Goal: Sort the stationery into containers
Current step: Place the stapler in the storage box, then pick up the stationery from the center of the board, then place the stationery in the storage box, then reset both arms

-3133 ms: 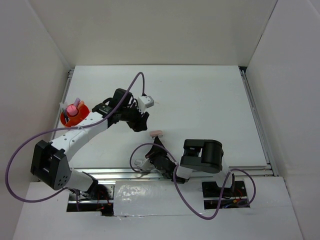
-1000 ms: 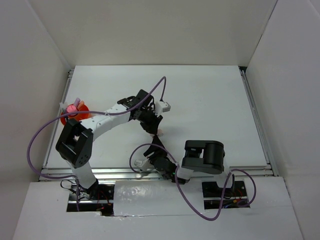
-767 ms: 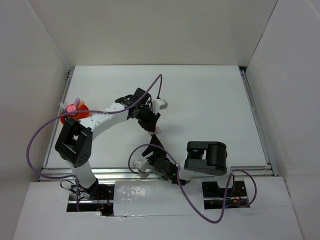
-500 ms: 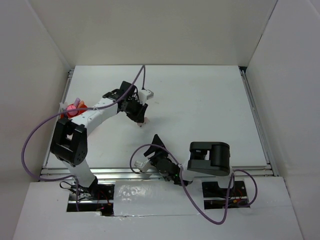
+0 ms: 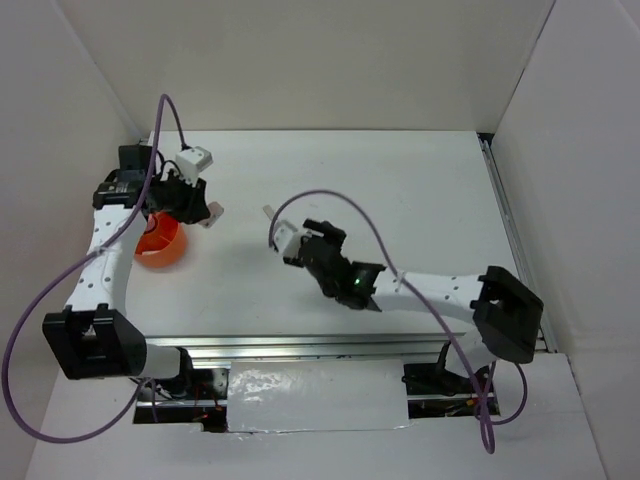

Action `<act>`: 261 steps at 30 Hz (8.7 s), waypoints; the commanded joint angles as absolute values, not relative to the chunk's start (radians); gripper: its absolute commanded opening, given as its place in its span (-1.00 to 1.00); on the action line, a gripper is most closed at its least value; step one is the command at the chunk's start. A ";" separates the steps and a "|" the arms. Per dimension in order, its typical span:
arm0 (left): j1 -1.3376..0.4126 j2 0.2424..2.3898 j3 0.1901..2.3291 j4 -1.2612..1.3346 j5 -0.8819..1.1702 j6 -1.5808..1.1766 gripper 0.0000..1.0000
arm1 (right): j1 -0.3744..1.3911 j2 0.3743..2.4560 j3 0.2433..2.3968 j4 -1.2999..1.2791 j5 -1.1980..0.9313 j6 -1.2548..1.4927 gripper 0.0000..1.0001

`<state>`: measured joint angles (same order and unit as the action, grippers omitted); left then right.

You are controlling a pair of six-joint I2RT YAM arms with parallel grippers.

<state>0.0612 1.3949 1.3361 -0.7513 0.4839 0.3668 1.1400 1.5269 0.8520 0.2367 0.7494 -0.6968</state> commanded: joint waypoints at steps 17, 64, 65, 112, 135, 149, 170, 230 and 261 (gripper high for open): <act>0.508 1.423 1.526 -1.216 0.528 1.144 -1.00 | 0.862 1.470 1.072 -0.453 0.377 -0.166 0.40; 0.486 1.626 1.430 -1.051 0.422 1.167 -0.56 | 0.819 1.554 1.112 -0.466 0.390 -0.146 0.44; 0.486 1.625 1.430 -1.052 0.420 1.166 -0.50 | 0.819 1.554 1.112 -0.466 0.390 -0.146 0.44; -0.296 2.086 1.738 -0.650 -0.185 -0.620 0.12 | 0.646 1.546 1.126 -0.512 0.229 -0.072 0.48; -0.252 2.296 1.893 -0.624 -0.109 -0.640 0.14 | 0.624 1.551 1.118 -0.518 0.199 -0.071 0.49; -0.265 2.330 1.898 -0.623 -0.069 -0.608 -0.18 | 0.621 1.559 1.120 -0.525 0.196 -0.071 0.48; -0.255 1.841 1.517 -0.287 -0.034 -0.359 -1.00 | 0.630 1.542 1.118 -0.528 0.212 -0.077 0.48; 0.250 1.313 0.810 0.227 0.143 0.385 -0.90 | 0.670 1.638 1.173 -0.560 0.212 -0.080 1.00; -0.060 1.305 1.301 -0.498 0.350 0.112 0.99 | 0.407 1.387 1.117 -0.614 0.054 -0.106 1.00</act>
